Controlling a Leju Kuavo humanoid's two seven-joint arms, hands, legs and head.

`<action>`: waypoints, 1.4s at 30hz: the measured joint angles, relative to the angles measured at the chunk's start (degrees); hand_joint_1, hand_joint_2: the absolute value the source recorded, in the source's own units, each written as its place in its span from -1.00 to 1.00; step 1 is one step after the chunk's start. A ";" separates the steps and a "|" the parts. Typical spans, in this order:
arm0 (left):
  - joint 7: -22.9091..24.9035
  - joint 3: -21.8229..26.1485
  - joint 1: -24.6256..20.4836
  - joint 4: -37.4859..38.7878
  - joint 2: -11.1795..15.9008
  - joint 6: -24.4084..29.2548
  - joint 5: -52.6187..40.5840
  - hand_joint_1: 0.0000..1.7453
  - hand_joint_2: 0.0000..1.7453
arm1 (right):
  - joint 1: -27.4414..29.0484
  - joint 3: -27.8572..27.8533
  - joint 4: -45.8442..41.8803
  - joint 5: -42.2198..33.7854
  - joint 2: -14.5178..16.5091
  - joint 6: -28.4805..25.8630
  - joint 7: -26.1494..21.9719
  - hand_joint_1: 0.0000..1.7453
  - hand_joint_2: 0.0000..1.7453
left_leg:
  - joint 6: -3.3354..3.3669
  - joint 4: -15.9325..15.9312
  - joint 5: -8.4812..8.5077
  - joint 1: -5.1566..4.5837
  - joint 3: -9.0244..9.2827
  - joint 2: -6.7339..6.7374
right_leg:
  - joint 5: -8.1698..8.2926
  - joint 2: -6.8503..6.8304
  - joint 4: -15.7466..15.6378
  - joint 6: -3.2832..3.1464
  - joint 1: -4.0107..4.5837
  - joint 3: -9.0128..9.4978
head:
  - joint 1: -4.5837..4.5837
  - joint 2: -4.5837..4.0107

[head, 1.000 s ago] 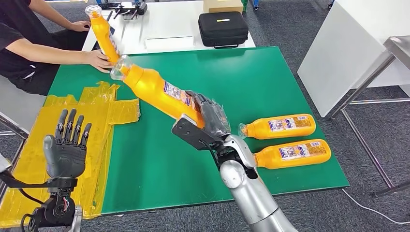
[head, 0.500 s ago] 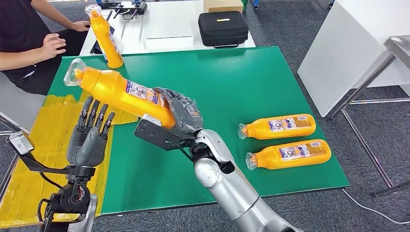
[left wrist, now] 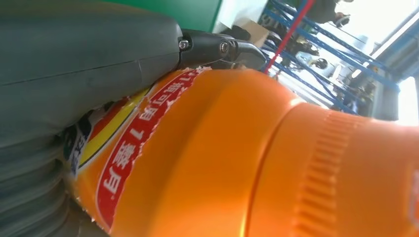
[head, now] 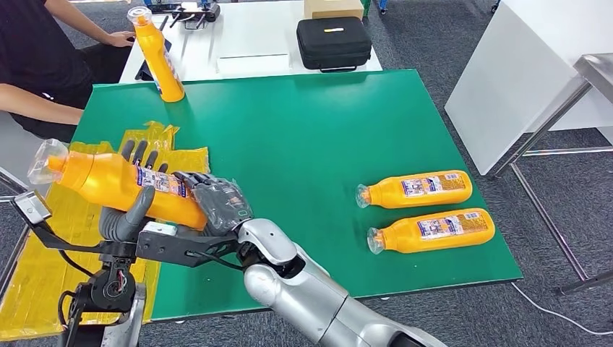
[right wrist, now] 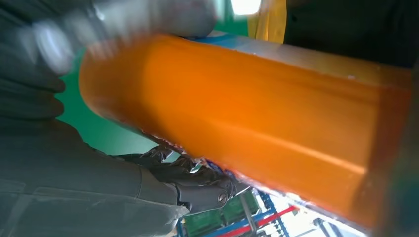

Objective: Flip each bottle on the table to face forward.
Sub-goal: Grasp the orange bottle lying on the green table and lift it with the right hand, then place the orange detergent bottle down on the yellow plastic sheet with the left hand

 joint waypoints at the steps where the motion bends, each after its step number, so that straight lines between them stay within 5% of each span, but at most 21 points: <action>1: 0.14 0.31 0.08 0.03 -0.02 0.03 -0.03 -1.00 1.00 | -0.38 0.57 0.53 -0.48 0.00 0.00 0.12 1.00 1.00 | 0.00 0.00 0.00 0.00 0.00 0.00 | 0.00 0.00 0.00 0.00 -0.01 0.00 | -0.01 0.00; 11: 1.12 2.73 0.18 0.03 -0.78 0.92 -0.08 -1.00 1.00 | -3.31 3.77 4.06 -3.75 0.15 0.00 0.84 1.00 1.00 | 0.00 0.00 0.00 -0.01 0.00 0.01 | 0.01 0.00 0.00 0.01 -0.02 -0.01 | -0.01 0.00; 15: 1.16 3.24 0.19 0.03 -0.98 0.93 -0.08 0.98 1.00 | -3.61 4.05 4.63 -3.87 0.16 0.00 0.88 1.00 1.00 | 0.00 0.00 0.00 -0.01 0.00 0.01 | 0.00 0.00 0.00 0.00 -0.01 -0.01 | -0.01 0.00; 32: 0.65 6.28 -0.61 -0.25 -3.98 1.61 -6.27 1.00 1.00 | -5.30 3.76 7.01 -7.11 0.14 -1.34 0.68 0.93 1.00 | 0.00 0.01 0.00 -0.01 0.00 0.01 | 0.01 0.00 0.00 0.01 -0.01 -0.01 | -0.01 0.00; 36: 0.22 6.67 -1.33 -0.31 -4.58 1.44 -8.65 1.00 1.00 | -5.89 3.21 7.57 -7.88 0.07 -2.38 -0.03 -1.00 -1.00 | 0.00 0.01 0.00 -0.01 0.00 0.01 | 0.01 0.00 0.00 0.01 -0.01 -0.01 | -0.01 0.00; 42: -5.53 7.72 -3.01 -1.11 -4.64 11.52 -39.69 1.00 1.00 | -5.93 -0.28 6.27 -9.81 -2.05 -3.43 0.02 -1.00 -1.00 | 0.00 0.01 0.01 -0.01 0.00 -0.01 | 0.02 -0.01 0.00 0.02 -0.01 0.00 | -0.01 0.00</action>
